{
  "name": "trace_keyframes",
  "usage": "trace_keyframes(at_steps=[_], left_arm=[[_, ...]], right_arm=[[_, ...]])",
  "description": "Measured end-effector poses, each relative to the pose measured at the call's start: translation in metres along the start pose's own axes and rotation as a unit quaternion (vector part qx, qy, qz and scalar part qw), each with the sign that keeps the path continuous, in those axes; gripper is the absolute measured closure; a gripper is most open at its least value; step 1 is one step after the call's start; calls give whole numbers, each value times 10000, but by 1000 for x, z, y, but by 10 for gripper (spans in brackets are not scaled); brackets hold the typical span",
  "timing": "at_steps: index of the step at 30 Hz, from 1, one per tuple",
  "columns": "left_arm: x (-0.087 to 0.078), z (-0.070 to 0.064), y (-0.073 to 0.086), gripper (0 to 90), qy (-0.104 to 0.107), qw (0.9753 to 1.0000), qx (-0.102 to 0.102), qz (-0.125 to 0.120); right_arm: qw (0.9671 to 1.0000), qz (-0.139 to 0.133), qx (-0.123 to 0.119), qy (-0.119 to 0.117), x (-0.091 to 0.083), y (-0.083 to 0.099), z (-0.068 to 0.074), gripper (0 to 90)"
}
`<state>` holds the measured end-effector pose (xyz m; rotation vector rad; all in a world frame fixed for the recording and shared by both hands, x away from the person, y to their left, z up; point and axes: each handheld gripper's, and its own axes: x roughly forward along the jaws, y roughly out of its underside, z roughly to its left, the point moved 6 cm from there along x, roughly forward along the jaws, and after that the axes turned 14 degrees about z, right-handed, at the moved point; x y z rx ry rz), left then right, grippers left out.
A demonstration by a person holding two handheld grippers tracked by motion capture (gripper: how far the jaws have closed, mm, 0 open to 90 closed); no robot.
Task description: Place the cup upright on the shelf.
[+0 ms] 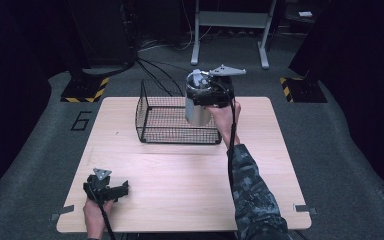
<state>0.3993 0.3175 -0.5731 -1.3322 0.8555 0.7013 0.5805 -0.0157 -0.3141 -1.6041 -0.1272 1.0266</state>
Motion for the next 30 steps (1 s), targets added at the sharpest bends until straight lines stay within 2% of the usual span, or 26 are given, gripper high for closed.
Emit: trace_keyframes(at_steps=[4, 14, 30], left_arm=[[0, 0, 0, 6, 0, 10000, 1, 1], [0, 0, 0, 6, -6, 10000, 3, -23], [0, 0, 0, 6, -15, 10000, 5, -24]], right_arm=[[9999, 15, 91, 47, 6, -4, -2, 26], [9997, 39, 128, 196, 20, -9, -10, 26], [9985, 229, 385, 304, 51, 0, -21, 26]])
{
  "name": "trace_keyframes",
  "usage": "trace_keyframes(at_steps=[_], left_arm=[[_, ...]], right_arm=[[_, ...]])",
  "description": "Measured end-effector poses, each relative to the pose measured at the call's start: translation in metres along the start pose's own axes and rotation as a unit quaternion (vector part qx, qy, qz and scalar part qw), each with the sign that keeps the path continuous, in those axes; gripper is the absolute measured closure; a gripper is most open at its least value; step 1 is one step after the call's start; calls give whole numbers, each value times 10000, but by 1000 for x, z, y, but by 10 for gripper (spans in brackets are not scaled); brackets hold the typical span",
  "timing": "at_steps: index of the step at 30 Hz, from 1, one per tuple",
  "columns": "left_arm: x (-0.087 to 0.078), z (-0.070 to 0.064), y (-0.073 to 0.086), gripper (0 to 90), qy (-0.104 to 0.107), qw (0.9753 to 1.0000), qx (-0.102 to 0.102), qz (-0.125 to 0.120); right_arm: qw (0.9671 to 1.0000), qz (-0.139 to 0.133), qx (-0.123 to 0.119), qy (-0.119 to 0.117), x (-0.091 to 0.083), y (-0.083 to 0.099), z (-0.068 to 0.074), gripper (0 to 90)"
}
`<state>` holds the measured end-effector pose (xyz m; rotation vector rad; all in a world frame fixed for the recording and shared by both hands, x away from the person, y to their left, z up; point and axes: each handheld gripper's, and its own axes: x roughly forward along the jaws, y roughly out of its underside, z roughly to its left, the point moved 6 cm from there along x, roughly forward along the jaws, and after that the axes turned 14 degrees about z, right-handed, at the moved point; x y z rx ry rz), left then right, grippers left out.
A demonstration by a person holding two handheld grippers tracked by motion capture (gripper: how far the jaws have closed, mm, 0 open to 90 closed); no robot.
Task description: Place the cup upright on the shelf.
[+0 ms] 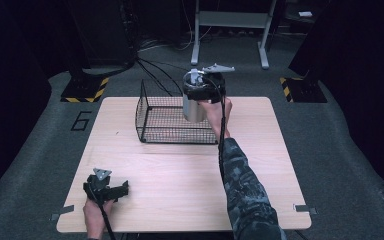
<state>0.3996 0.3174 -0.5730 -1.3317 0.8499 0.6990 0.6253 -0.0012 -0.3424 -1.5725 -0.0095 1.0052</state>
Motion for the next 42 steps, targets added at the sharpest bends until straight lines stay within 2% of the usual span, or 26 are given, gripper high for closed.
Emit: trace_keyframes(at_steps=[8, 10, 15, 16, 18, 26, 28, 30, 31, 42], left_arm=[[0, 0, 0, 7, -2, 10000, 5, -11], [0, 0, 0, 7, -7, 10000, 3, 2], [0, -1, 1, 7, 6, 10000, -10, 23], [0, 0, 0, 7, -7, 10000, 12, 4], [0, 0, 0, 6, -5, 10000, 8, 5], [0, 0, 0, 6, -7, 10000, 11, 3], [0, 0, 0, 7, -6, 10000, 11, 3], [0, 0, 0, 7, -7, 10000, 11, 2], [0, 0, 0, 7, -6, 10000, 10, 3], [0, 0, 0, 7, -6, 10000, 8, 6]], right_arm=[[9999, 102, 90, 16, 18, 3, 3, 26], [9999, 97, 35, 28, 20, 3, 2, 26], [9998, 150, 94, 32, 28, 4, 4, 26], [9998, 173, 21, 43, 31, 5, 4, 26], [9997, 211, 110, 35, 34, 7, 5, 26], [9995, 287, 127, 47, 47, 13, 3, 25], [9991, 351, 237, 51, 54, 18, 3, 25], [9990, 394, 224, 48, 56, 20, 3, 26], [9986, 436, 309, 56, 61, 23, 1, 26], [9972, 641, 363, 98, 78, 36, -1, 26]])
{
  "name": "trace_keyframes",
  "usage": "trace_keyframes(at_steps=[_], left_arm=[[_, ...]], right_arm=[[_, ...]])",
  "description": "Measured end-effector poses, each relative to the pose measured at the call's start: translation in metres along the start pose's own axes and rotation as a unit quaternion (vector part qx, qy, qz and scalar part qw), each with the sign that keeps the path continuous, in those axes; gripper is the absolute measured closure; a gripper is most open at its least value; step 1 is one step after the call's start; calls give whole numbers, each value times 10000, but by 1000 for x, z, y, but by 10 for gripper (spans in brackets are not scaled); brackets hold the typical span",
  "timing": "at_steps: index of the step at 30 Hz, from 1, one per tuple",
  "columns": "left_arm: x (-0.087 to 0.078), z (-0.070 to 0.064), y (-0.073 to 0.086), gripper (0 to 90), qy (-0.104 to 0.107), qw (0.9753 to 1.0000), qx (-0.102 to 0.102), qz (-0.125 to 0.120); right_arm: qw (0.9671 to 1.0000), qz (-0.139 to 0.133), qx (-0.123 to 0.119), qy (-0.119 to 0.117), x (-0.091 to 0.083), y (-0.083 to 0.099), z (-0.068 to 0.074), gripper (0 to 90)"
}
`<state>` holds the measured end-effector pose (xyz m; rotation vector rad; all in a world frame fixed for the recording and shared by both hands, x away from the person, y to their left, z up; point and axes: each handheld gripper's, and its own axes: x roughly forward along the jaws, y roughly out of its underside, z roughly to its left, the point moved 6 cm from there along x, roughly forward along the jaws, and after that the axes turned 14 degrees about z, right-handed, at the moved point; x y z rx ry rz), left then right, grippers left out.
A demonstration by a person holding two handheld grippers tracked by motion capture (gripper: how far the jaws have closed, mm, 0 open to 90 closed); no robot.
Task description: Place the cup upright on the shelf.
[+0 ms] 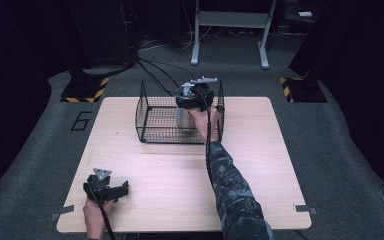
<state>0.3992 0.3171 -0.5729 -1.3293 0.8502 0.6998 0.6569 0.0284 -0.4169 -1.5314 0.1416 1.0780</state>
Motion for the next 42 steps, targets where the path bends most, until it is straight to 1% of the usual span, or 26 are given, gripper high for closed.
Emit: trace_keyframes(at_steps=[1, 3, 7, 9, 10, 11, 13, 18, 23, 27, 28, 30, 31, 34, 36, 42], left_arm=[[0, 0, 0, 7, -2, 10000, 4, -3], [0, 0, 0, 7, 10, 10000, -15, 16], [0, 0, 0, 7, 2, 10000, -8, 15], [0, -1, 0, 7, 8, 10000, -19, 10], [0, -1, 0, 7, 6, 10000, -15, 9], [0, -1, 0, 7, 0, 10000, -5, 11], [0, -1, 0, 7, -2, 10000, -10, 12], [0, 0, 0, 7, -21, 10000, 17, 15], [0, 0, 0, 7, -19, 10000, 21, 14], [0, 0, 0, 7, -22, 10000, 24, 13], [-1, 0, 0, 7, -23, 10000, 23, 11], [0, -1, 0, 7, -27, 10000, 17, 2], [0, -1, 0, 7, -31, 10000, 22, 0], [0, -1, 0, 7, -34, 10000, 22, -3], [0, -1, 0, 7, -38, 10000, 24, -3], [0, -1, 0, 6, -38, 10000, 24, -3]], right_arm=[[10000, 16, 41, -4, 1, 1, 1, 26], [10000, 74, -41, 11, 5, 4, 1, 26], [9999, 117, -80, 26, 9, 7, 1, 26], [9999, 139, -48, 31, 10, 8, 1, 26], [9998, 157, -88, 44, 12, 9, 0, 26], [9998, 182, -34, 41, 13, 10, 1, 26], [9998, 198, -22, 42, 13, 10, 1, 26], [9996, 231, -105, 95, 15, 12, 1, 28], [9994, 305, -81, 109, 18, 13, 2, 28], [9993, 327, -133, 135, 18, 14, 2, 28], [9993, 341, -83, 124, 18, 14, 2, 28], [9993, 339, -90, 128, 18, 15, 3, 28], [9992, 336, -152, 135, 17, 17, 3, 27], [9991, 377, -166, 130, 17, 18, 5, 27], [9989, 378, -257, 134, 16, 20, 5, 26], [9986, 305, -385, 177, 15, 22, 7, 22]])
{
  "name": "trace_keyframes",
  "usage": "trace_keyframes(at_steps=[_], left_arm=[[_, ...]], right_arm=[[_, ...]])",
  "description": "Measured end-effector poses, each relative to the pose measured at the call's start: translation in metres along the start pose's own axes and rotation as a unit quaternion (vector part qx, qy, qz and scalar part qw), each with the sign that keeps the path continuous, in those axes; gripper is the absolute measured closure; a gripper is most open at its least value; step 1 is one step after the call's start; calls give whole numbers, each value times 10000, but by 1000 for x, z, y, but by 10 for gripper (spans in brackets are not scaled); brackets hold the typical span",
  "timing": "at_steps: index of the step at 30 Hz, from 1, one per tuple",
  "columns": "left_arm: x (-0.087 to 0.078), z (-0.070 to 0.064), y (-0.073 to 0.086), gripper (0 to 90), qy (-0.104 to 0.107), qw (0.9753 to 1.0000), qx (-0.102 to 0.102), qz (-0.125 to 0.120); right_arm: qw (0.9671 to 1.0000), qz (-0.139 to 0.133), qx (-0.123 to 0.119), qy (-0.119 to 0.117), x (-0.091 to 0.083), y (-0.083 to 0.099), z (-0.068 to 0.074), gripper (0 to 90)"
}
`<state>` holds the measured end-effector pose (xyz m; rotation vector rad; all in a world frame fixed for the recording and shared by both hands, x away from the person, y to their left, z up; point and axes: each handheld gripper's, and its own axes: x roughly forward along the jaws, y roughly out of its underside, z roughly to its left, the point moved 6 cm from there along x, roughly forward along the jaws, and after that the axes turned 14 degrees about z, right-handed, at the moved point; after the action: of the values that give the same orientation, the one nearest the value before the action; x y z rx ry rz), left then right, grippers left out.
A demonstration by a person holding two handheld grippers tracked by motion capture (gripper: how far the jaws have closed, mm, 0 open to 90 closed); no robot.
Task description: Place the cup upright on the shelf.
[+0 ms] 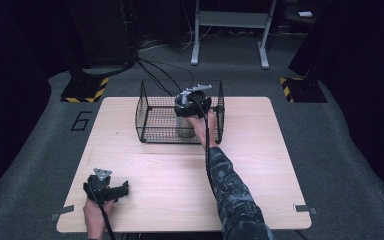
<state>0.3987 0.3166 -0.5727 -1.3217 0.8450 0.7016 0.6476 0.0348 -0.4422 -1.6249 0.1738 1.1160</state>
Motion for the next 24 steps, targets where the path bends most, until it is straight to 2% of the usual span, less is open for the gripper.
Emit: trace_keyframes(at_steps=[8, 9, 15, 17, 20, 22, 23, 24], left_arm=[[0, 0, 0, 7, -19, 10000, 9, -5], [0, 0, 0, 7, -10, 10000, 6, -5], [0, 0, 0, 6, -25, 10000, 13, -10], [0, 0, 0, 7, -23, 10000, 11, -5], [0, 0, 0, 8, -3, 10000, 7, -3], [0, 0, 0, 7, 6, 10000, -34, -27], [0, 0, 0, 8, -3, 10000, 8, 2], [0, 0, 0, 8, -5, 10000, 8, 1]], right_arm=[[10000, 4, 66, -12, -2, 1, 2, 0], [10000, -6, -70, 49, -4, 1, 3, 0], [9999, -34, -95, 48, -11, 3, 5, 0], [9998, -171, -127, 49, -19, 5, 5, 0], [9997, -183, -142, 46, -24, 7, 5, 0], [9996, -254, -116, 3, -34, 10, 6, 0], [9994, -285, -217, 15, -37, 11, 6, 0], [9994, -301, -178, -21, -42, 13, 8, 0]])
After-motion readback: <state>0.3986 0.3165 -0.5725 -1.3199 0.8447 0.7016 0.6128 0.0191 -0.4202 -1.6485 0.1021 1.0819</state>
